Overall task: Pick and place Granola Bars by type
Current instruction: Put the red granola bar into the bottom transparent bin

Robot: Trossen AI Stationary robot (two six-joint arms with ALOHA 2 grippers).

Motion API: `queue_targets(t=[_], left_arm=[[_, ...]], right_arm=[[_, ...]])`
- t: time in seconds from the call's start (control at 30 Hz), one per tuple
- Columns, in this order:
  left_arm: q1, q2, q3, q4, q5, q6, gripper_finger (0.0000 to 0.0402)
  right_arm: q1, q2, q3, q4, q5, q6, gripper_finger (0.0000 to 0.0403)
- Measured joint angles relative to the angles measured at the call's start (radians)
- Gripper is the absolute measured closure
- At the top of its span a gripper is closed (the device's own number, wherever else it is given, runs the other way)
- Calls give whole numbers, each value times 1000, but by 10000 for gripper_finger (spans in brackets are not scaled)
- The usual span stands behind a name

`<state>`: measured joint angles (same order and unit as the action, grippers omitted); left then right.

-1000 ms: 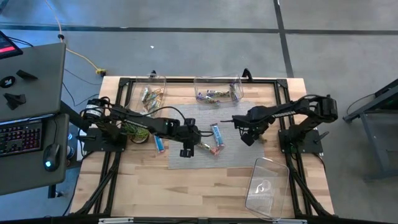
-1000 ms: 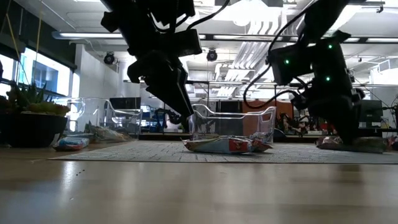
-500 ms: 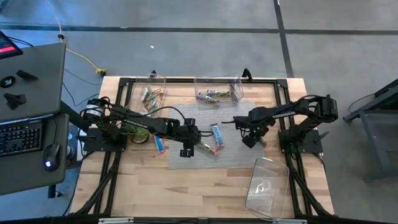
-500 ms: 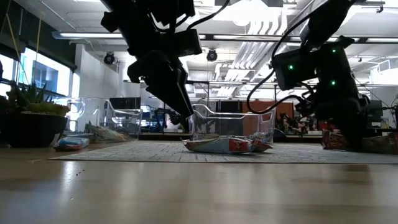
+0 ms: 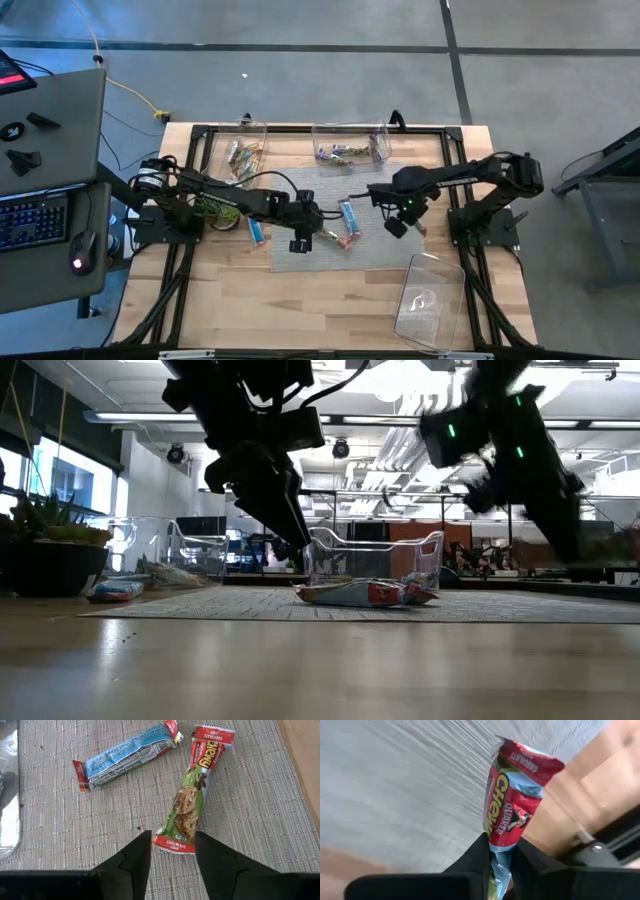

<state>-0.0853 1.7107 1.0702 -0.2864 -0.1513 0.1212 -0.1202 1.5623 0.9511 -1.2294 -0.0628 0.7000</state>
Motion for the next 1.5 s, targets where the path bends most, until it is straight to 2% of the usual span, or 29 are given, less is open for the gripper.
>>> queue_targets(t=[0.13, 0.3, 0.4, 0.5, 0.7, 0.83, 0.97, 1.17, 1.33, 1.5], left_arm=[[0, 0, 0, 0, -27, 0, 257], [0, 0, 0, 0, -42, -21, 257], [0, 0, 0, -1, -42, -39, 257], [0, 0, 0, -1, -43, -77, 257], [0, 0, 0, -1, -43, -85, 257], [0, 0, 0, 0, -46, -86, 257], [0, 0, 0, 0, -46, -129, 257], [0, 0, 0, 0, -46, -137, 257], [0, 0, 0, 1, -45, -136, 257], [0, 0, 0, 2, -45, -137, 257]], right_arm=[[73, 0, 204, -139, 38, 27, 355], [221, 0, 418, -206, 31, 103, 375], [353, 0, 488, -208, 34, 225, 379], [499, 0, 502, -209, 61, 425, 373], [753, 0, 419, -171, -57, 865, 365], [851, 0, 338, -79, -93, 1039, 373], [881, 0, 223, 37, -124, 1098, 375], [860, 0, 33, 241, -141, 1109, 367], [834, -7, -68, 298, -167, 1084, 366], [814, -5, -77, 281, -175, 1004, 349]])
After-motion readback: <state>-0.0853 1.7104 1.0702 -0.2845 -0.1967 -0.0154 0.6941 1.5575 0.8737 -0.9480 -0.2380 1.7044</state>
